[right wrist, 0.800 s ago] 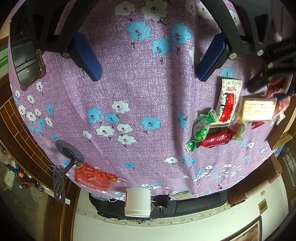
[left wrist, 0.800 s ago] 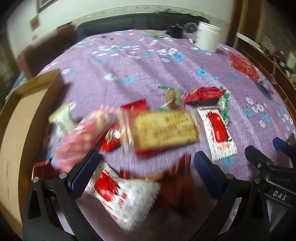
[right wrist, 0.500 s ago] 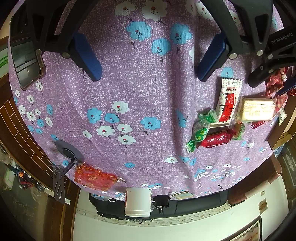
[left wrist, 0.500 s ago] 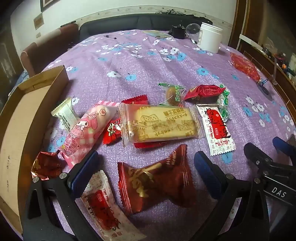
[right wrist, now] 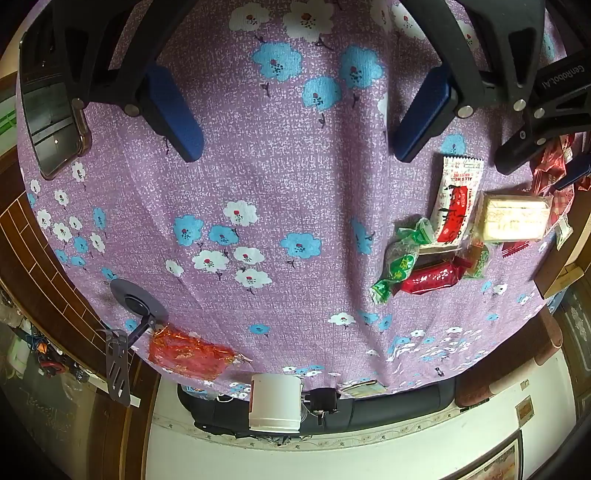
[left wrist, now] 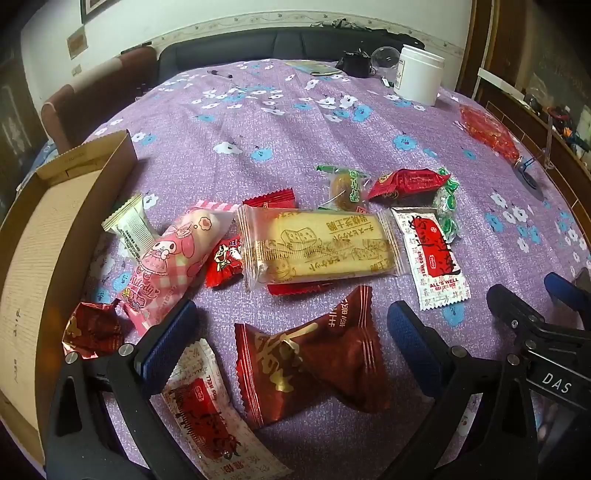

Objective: Organize snacks
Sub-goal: 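Move both grippers over the snacks toward the cardboard tray, then grasp the white-red sachet with the left gripper while the right gripper grasps a red foil candy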

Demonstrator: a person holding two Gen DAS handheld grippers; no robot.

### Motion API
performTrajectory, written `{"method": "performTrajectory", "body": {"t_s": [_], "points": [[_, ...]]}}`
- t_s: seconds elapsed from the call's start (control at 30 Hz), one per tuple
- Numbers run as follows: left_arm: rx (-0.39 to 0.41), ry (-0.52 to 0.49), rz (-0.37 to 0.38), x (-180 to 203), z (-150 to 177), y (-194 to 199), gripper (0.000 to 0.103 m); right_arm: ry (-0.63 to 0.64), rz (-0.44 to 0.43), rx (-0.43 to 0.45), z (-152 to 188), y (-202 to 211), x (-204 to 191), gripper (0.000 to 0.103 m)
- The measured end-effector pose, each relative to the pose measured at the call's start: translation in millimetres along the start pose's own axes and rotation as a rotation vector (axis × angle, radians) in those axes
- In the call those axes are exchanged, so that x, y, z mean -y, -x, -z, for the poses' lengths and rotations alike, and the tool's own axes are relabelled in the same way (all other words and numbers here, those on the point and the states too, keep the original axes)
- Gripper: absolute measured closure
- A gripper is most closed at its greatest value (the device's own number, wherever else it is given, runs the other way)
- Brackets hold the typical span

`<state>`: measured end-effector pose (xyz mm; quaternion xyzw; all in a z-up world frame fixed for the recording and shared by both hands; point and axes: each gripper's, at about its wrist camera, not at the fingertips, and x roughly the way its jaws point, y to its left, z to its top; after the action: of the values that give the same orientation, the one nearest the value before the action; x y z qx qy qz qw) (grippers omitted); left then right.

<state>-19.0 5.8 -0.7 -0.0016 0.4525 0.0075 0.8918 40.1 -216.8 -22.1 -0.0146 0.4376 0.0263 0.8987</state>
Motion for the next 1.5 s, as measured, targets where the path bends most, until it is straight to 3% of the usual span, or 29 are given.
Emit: {"method": "performTrajectory", "body": {"t_s": [0.27, 0.47, 0.57, 0.63, 0.67, 0.73, 0.83, 0.87, 0.97, 1.03, 1.1, 1.17, 1.27, 1.37, 1.43, 1.5], "points": [[-0.001, 0.002, -0.003, 1.3, -4.3, -1.5, 0.000, -0.005, -0.001, 0.000, 0.2, -0.5, 1.8, 0.000], [-0.047, -0.058, 0.049, 3.3, -10.9, -5.8, 0.000, -0.003, -0.009, -0.010, -0.7, 1.1, 6.7, 0.000], [-0.002, -0.085, 0.068, 4.7, -7.6, -4.2, 0.000, -0.006, -0.008, -0.042, -0.6, 0.1, 3.2, 0.000], [0.012, -0.098, 0.115, 7.1, -3.6, 0.0, 0.002, -0.009, 0.000, -0.057, -0.3, 0.4, 1.1, 0.000], [0.009, -0.099, 0.164, 7.9, -1.1, 6.4, 0.012, -0.011, 0.003, -0.061, 0.0, 0.5, 0.1, 0.000], [0.009, -0.076, 0.259, 4.4, 3.0, 20.3, 0.019, -0.012, 0.005, -0.062, 0.4, 1.1, -0.7, 0.000], [0.130, -0.043, 0.312, -10.5, 10.1, 59.2, 0.019, -0.012, 0.004, -0.059, 1.9, 1.5, -1.5, 0.000], [0.132, -0.051, 0.288, -16.7, 6.9, 69.1, 0.019, -0.013, 0.005, -0.058, 2.1, 1.8, -1.3, 0.000], [0.248, -0.034, 0.268, -44.9, 6.9, 108.9, 0.019, -0.014, 0.008, -0.057, 2.8, 3.4, -0.3, 0.000], [0.253, 0.003, 0.248, -72.4, 7.6, 126.7, 0.019, -0.029, 0.025, -0.041, 4.4, 10.6, 1.3, 0.012], [0.276, 0.058, 0.256, -102.4, 14.2, 143.4, 0.019, -0.062, -0.015, 0.025, 7.0, 32.7, 2.8, 0.014], [0.289, 0.095, 0.246, -123.3, 18.8, 150.1, 0.019, -0.077, -0.095, 0.150, 10.6, 69.1, -3.3, 0.014], [0.285, 0.111, 0.237, -132.5, 20.5, 150.9, 0.019, -0.002, -0.164, 0.324, 18.0, 113.3, -31.1, 0.005], [0.241, 0.101, 0.256, -131.3, 25.4, 140.9, 0.019, 0.124, -0.258, 0.227, 18.5, 113.0, -72.0, 0.006], [0.229, 0.070, 0.277, -123.9, 31.4, 138.4, 0.019, 0.164, -0.335, 0.174, 21.2, 105.2, -92.8, 0.012], [0.228, 0.035, 0.282, -121.6, 37.9, 138.4, 0.020, 0.191, -0.352, 0.137, 22.3, 96.2, -110.1, 0.014]]}}
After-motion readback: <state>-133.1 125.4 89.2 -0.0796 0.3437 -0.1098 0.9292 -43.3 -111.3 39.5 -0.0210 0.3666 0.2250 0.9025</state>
